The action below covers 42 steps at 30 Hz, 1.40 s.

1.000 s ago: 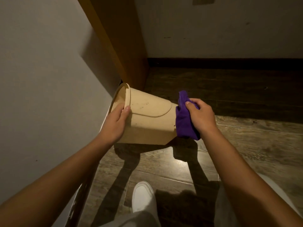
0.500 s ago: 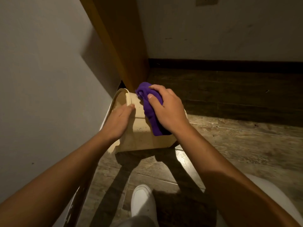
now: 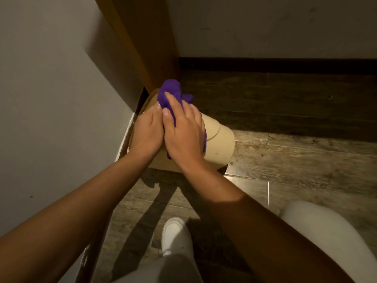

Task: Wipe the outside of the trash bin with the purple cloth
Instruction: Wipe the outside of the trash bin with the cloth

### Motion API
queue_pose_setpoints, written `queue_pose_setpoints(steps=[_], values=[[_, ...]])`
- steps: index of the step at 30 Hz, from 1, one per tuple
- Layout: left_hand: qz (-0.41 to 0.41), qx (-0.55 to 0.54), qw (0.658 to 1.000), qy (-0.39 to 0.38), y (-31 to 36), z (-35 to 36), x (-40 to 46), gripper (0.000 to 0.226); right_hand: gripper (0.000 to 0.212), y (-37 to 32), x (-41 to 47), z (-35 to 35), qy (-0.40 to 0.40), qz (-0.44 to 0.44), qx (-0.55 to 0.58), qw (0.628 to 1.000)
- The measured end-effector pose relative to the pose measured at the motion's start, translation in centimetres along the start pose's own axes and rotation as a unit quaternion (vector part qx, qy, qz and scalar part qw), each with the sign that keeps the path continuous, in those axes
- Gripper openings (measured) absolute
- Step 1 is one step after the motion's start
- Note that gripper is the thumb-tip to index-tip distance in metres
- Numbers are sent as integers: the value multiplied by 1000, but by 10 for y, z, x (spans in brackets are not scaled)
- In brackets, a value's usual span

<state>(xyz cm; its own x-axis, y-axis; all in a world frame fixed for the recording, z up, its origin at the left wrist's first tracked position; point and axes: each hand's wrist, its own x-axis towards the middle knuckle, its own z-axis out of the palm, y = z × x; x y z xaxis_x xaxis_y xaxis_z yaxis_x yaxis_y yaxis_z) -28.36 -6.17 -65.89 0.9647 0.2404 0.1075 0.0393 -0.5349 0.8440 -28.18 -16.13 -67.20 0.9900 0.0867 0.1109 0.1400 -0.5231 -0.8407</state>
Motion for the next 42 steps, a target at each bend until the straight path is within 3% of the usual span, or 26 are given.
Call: queue_pose_setpoints(steps=[4, 8, 13, 20, 24, 27, 30, 42], values=[[17, -8, 1000, 13, -10, -5, -5, 38, 53, 6, -5, 11, 9, 19, -55, 998], [-39, -2, 999, 38, -19, -13, -8, 30, 51, 26, 12, 12, -5, 47, -81, 996], [-94, 39, 994, 29, -29, -23, -18, 46, 50, 82, 39, -11, -66, 147, -116, 980], [-92, 39, 995, -4, -19, -21, -27, 33, 46, 151, 44, -35, -80, 253, -83, 961], [-92, 32, 994, -52, -11, -17, -20, 40, 44, 168, 26, -40, -30, 226, -125, 966], [-94, 24, 995, -13, -12, -15, -23, 38, 46, 162, 13, -37, -16, 197, -178, 964], [-116, 34, 992, 21, -16, -19, -22, 40, 45, 148, -1, -29, -22, 177, -226, 957], [-110, 50, 992, 21, -4, -10, -6, 54, 36, 134, -20, -45, -69, 165, -321, 930]])
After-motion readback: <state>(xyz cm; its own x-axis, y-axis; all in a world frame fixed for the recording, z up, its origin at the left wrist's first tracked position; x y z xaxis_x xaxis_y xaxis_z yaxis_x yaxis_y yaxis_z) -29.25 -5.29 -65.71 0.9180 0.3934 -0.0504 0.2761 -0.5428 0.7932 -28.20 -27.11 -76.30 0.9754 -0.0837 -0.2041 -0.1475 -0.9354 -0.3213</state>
